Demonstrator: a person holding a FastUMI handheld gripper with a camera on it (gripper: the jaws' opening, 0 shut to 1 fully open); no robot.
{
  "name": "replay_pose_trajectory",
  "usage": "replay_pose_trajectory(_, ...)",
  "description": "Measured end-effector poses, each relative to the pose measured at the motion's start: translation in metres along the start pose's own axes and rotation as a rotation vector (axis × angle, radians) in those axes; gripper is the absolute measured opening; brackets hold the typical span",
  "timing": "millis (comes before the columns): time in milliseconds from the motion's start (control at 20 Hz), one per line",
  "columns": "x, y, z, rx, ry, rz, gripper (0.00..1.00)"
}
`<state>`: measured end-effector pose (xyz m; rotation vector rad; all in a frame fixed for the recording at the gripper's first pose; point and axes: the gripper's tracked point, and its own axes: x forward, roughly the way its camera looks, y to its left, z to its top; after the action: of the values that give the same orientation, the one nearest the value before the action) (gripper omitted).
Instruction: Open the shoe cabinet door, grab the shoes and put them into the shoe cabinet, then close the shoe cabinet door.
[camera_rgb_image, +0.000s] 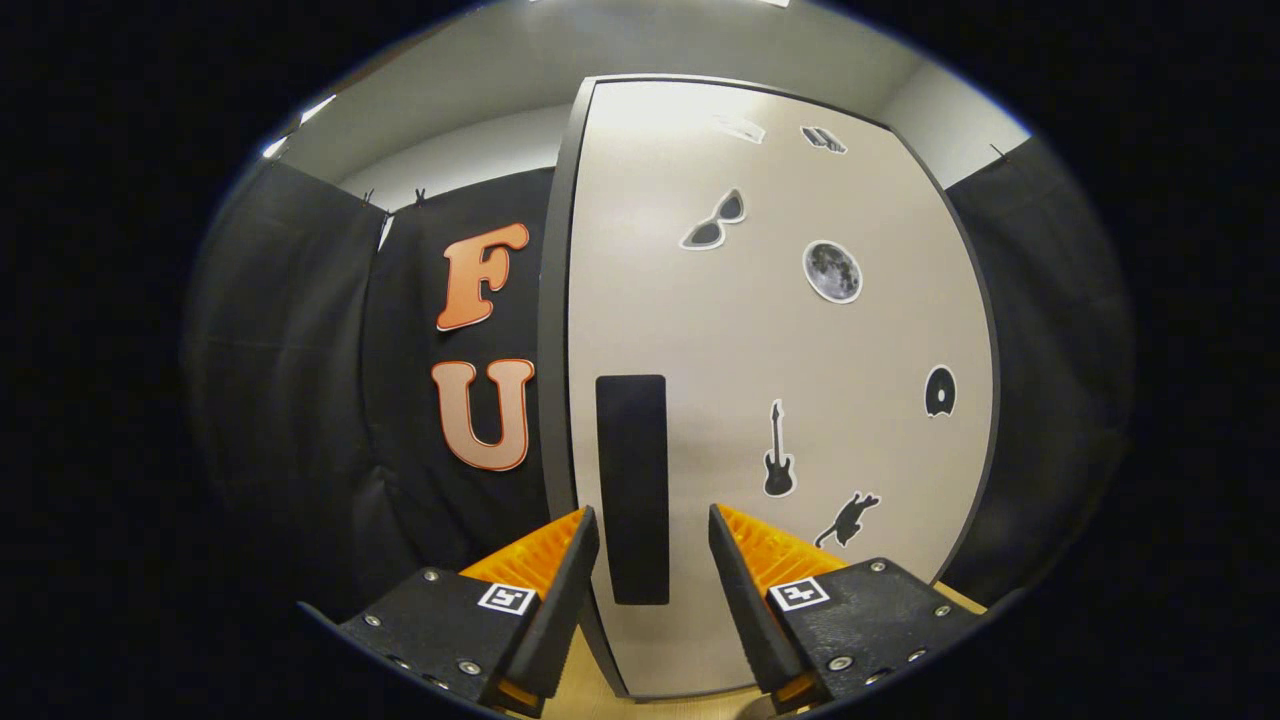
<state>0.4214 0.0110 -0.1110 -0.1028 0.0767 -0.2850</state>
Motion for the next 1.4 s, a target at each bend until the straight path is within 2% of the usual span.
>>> replay_pose_trajectory(200, 0.014, 0.004, -0.007, 0.000, 0.026, -0.011, 0.55)
replay_pose_trajectory(250, 0.013, 0.007, -0.005, -0.004, 0.011, -0.013, 0.47)
replay_pose_trajectory(350, 0.014, 0.006, -0.005, -0.026, 0.004, -0.030, 0.37)
replay_pose_trajectory(550, 0.013, 0.007, -0.007, -0.027, 0.043, -0.009, 0.28)
replay_pose_trajectory(650, 0.012, 0.006, -0.007, -0.035, 0.053, -0.001, 0.25)
replay_pose_trajectory(950, -0.004, 0.004, -0.008, -0.032, 0.069, 0.029, 0.25)
replay_pose_trajectory(1400, -0.079, -0.027, 0.001, -0.068, 0.072, 0.015, 0.25)
